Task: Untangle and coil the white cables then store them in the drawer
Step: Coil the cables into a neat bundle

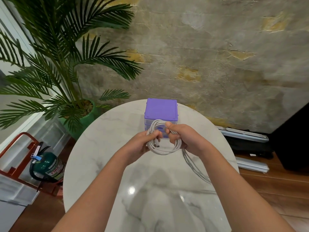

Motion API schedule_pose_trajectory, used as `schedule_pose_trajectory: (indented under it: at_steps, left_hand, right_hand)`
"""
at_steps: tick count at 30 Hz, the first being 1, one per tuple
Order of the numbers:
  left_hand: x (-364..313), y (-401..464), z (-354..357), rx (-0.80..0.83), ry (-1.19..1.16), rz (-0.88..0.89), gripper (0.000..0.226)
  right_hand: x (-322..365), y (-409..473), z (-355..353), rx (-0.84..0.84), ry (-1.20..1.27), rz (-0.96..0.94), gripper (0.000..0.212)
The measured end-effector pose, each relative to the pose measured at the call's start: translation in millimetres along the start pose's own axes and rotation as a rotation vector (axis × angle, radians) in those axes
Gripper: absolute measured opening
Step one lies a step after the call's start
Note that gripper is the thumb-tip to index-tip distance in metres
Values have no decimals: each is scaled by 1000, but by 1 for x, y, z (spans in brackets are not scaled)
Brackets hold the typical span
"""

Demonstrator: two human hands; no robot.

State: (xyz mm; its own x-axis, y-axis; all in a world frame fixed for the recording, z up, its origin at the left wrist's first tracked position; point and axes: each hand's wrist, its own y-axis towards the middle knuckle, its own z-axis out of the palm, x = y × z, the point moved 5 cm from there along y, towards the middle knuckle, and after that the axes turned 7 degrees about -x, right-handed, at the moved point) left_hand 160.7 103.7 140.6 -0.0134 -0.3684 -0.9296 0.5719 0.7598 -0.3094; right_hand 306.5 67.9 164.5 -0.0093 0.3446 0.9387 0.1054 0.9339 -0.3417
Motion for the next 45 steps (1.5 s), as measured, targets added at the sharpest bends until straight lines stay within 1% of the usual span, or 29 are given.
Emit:
schedule_pose_trajectory:
  at_steps: [2,3,4,6,9,11,13,16,17,18,19,21,23,26,29,32,35,37,40,42,45]
  left_hand:
    - [-2,-1,4,73,-248,28,20]
    - [-4,-2,5,78,-287,40,22]
    - [-4,-3,5,74,-261,49,22]
    - [-5,-4,2,33,-73,71,21]
    - [-12,-5,-4,-112,258,139,27]
    - [-17,-7,-8,-201,372,190,30]
    - [-20,-10,-12,-231,528,246,33]
    - [-25,-12,-23,-281,922,279,38]
    - [-25,-10,-27,-317,975,272,43]
    - [-25,-9,-29,-345,961,249,46]
    - [-23,-7,-30,-358,893,217,48]
    - [-19,-5,-28,-348,707,153,47]
    - [-17,-5,-26,-327,580,114,49]
    - [-19,-6,-27,-338,537,95,56]
    - [-16,-5,-27,-272,434,52,47]
    - [-7,-4,-28,-199,139,-2,35]
    - [-4,-3,-28,-199,-44,-53,31]
    - [-3,-4,-26,-267,-75,-98,37]
    - [-3,-2,-25,-363,39,-79,47]
    - [-1,1,-24,-363,16,-65,46]
    - [1,4,-24,-279,-37,-50,43]
  right_hand:
    - [-3,-1,2,53,100,40,31]
    - [-3,-1,2,67,130,48,31]
    - [-4,-1,2,75,141,51,31]
    - [-4,-2,2,81,124,49,31]
    - [-5,-1,3,84,93,45,30]
    - [-5,-1,5,89,58,33,29]
    - [-3,-2,7,89,-8,19,29]
    - [-1,-4,10,62,-102,-9,31]
    - [0,-3,11,41,-118,-18,32]
    - [-1,-2,12,14,-131,-25,33]
    - [-1,0,13,-18,-148,-29,34]
    - [-2,2,14,-84,-188,-41,35]
    - [-2,3,14,-145,-209,-69,35]
    - [-5,6,15,-217,-218,-122,36]
    - [-8,10,16,-273,-223,-164,35]
    - [-7,11,18,-271,-167,-212,28]
    - [-3,9,20,-249,-177,-290,19]
    - [-2,8,20,-245,-210,-317,19]
    - [-3,6,23,-206,-221,-333,30]
    - [-4,4,24,-203,-214,-356,32]
    - [-3,4,20,-249,-250,-383,29]
